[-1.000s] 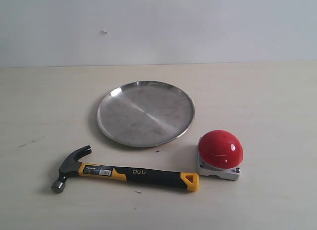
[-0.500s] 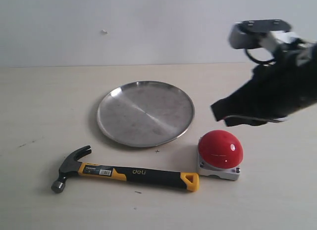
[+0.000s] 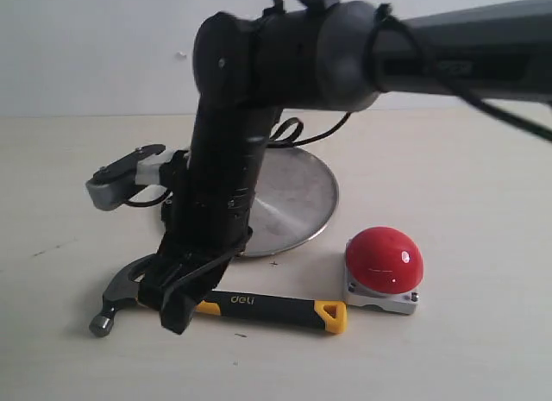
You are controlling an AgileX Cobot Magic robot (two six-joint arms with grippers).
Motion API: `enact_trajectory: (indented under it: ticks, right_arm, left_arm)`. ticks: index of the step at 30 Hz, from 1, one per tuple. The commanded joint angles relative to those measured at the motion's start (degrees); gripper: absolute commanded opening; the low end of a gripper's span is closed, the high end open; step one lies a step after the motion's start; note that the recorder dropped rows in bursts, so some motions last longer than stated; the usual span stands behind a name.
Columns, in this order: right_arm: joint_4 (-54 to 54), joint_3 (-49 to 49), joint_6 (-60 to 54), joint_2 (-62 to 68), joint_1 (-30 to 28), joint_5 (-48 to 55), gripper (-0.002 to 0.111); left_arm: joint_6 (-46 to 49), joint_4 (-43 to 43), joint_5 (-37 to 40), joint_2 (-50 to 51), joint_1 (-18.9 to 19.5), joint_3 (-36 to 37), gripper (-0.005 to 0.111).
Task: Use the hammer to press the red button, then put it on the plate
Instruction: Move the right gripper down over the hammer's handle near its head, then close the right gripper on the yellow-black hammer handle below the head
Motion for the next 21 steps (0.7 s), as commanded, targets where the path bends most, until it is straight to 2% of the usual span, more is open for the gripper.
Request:
enact_trajectory:
  ticks: [1,8,16,21]
  right_arm:
    - [-3.3,-6.2,-4.94,7.7,0.59,-7.44,0.081]
    - [-9.13,-10.17,-7.82,13.32,0.59,-14.17,0.077]
    - [-11.25,-11.72,-11.52,15.77,3.65,-14.65,0.077]
    - [-16.81,-11.72,-9.85,15.89,5.29,-16.43,0.075]
  left_arm:
    - [-0.17,0.1,-0.17,-0.39,0.15,-0.05,0.0]
    - [-0.17,0.1,-0.17,-0.39,0.15,-0.05,0.0]
    - [-0.17,0.1,-0.17,-0.39,0.15,-0.05,0.0]
    - [-0.17,0.1,-0.17,-0.39,0.15,-0.05,0.0]
